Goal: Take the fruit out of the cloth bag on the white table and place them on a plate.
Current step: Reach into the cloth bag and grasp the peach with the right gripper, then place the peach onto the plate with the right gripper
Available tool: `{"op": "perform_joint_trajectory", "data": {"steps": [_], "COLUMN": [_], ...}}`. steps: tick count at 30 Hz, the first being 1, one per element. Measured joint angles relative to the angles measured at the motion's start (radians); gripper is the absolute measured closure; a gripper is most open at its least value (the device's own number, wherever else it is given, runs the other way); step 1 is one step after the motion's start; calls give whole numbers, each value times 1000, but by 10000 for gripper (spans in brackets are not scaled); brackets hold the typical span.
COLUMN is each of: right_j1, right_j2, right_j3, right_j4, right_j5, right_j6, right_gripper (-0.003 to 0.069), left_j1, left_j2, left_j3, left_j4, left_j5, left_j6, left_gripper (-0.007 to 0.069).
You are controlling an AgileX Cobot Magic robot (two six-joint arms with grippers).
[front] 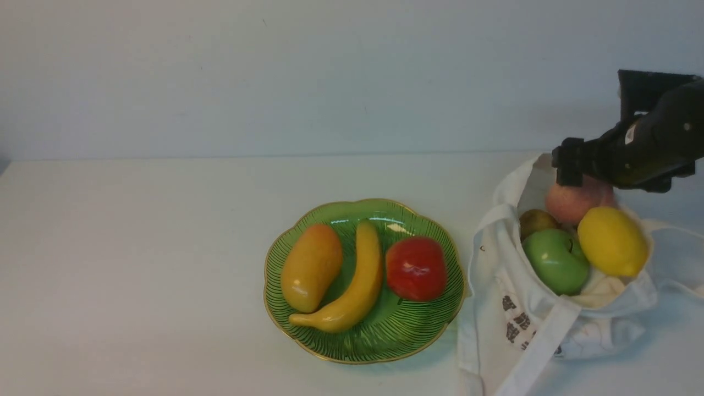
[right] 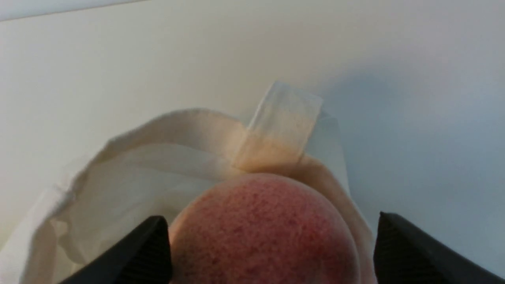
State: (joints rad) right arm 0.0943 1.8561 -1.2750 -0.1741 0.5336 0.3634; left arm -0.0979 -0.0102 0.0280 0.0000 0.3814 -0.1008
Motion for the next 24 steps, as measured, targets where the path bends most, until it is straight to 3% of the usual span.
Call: {"op": "perform_joint_trajectory", "data": {"steps": [7,21,24], "right_j1": [0,1,2], "right_j2": [14,-158,-235], "right_j3": [-1,-101,-113], "right_j4": [51,49,112], "right_j5": [-7,189,251], "right_j6": [-14,-61,-80], "right_gripper": [121,121,121], "left_j1": [0,0,0], "left_j2": [0,0,0], "left_j3": [0,0,0], "left_j4": [0,0,0], "left_j5": [0,0,0], "left_j6": [0,0,0], "left_gripper": [632,632,632]}}
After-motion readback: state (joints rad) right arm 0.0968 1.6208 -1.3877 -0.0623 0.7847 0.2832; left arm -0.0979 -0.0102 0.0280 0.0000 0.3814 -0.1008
